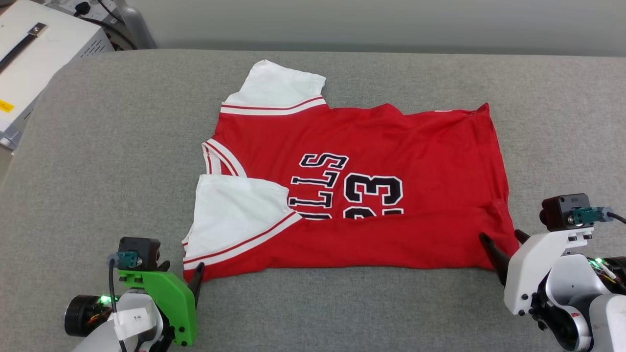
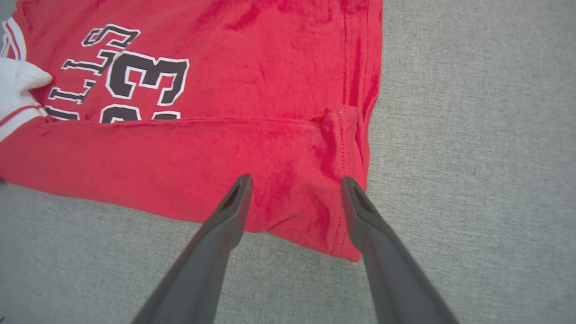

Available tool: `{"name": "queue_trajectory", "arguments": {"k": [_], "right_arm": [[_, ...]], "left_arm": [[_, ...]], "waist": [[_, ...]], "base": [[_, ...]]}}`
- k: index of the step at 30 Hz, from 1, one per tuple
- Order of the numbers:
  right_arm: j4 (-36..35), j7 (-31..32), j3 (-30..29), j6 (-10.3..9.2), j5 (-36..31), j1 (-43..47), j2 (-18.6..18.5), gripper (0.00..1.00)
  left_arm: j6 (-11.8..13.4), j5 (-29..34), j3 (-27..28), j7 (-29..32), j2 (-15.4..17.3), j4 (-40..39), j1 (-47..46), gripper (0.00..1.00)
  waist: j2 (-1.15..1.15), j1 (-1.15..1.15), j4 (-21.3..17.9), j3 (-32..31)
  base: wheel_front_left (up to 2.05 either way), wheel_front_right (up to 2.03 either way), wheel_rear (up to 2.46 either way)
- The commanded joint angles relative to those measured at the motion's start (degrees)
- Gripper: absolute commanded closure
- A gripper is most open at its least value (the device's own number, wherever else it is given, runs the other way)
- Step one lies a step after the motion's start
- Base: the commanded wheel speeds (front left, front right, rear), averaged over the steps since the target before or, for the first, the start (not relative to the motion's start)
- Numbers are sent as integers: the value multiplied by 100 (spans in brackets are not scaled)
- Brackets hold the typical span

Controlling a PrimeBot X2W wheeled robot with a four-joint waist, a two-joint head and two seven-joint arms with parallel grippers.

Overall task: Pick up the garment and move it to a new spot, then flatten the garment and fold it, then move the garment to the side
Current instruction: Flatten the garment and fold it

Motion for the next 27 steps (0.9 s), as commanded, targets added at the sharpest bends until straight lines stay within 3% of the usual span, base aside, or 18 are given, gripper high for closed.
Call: {"name": "queue_trajectory", "arguments": {"k": [1, 7, 12, 14, 21, 27], "right_arm": [[-60, 0, 9, -4, -63, 35, 18, 0], [-80, -61, 140, -4, -106, -71, 14, 0], [-54, -135, 210, -4, -75, -56, -26, 0], [-13, -188, 134, -4, -183, -43, -95, 0], [167, -191, 26, -4, -240, -40, -193, 0], [446, -114, -187, -4, -444, 7, -214, 0]], "left_arm": [[55, -6, -9, 57, 37, 46, -18, 0], [199, 63, -23, 111, 40, 404, -83, 0], [77, 24, -182, 261, -11, 686, -29, 0], [-183, -67, -341, 387, -132, 804, -34, 100], [-277, -79, -372, 165, -294, 842, -32, 100], [-237, -13, -314, -51, -260, 371, -40, 100]], "waist": [[69, 0, -82, 149], [69, 0, -225, 322], [69, 0, -293, 369], [69, 0, -256, 282], [69, 0, -70, -14], [69, 0, 111, -158]], "base": [[0, 0, 0], [0, 0, 0], [0, 0, 0], [0, 0, 0], [0, 0, 0], [0, 0, 0]]}}
